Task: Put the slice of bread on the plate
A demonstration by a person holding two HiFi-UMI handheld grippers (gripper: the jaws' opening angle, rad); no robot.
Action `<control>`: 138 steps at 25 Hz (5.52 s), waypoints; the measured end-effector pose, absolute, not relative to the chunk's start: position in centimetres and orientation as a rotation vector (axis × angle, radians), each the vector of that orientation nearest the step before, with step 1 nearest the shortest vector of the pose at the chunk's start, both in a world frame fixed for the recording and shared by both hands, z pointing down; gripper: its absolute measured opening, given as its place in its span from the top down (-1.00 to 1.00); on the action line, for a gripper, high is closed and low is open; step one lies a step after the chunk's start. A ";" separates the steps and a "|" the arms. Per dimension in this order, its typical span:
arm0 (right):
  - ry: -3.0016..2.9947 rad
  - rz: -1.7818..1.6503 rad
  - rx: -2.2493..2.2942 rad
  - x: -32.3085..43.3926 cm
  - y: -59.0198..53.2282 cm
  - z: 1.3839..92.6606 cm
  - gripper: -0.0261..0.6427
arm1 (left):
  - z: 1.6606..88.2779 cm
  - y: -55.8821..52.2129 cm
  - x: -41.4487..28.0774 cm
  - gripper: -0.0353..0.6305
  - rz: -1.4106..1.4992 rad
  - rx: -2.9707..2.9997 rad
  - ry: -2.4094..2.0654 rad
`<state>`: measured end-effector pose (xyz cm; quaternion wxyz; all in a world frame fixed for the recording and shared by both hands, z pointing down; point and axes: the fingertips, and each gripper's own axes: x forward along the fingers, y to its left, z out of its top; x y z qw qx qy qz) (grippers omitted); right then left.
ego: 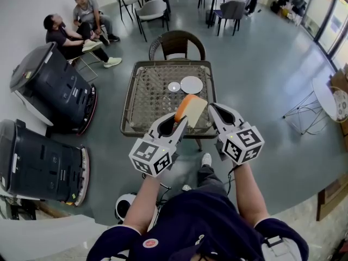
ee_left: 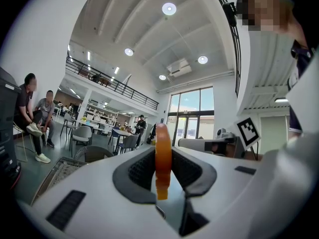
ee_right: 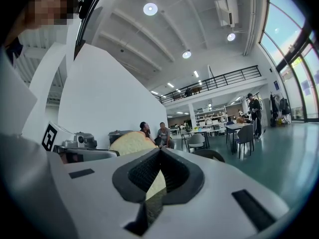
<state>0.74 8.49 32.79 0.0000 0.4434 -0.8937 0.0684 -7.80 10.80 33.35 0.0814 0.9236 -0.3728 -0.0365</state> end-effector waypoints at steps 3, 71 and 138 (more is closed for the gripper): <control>-2.807 0.222 1.394 0.8 7.5 33.0 0.90 | 33.5 9.8 -7.8 0.61 -0.110 2.757 -1.115; -2.808 0.337 1.397 5.6 -20.6 35.2 0.90 | 36.0 -18.6 -3.4 0.61 -0.015 2.695 -1.099; -2.426 0.740 1.291 5.3 -29.3 57.0 0.90 | 68.3 -31.9 -5.7 0.58 0.139 2.035 -1.104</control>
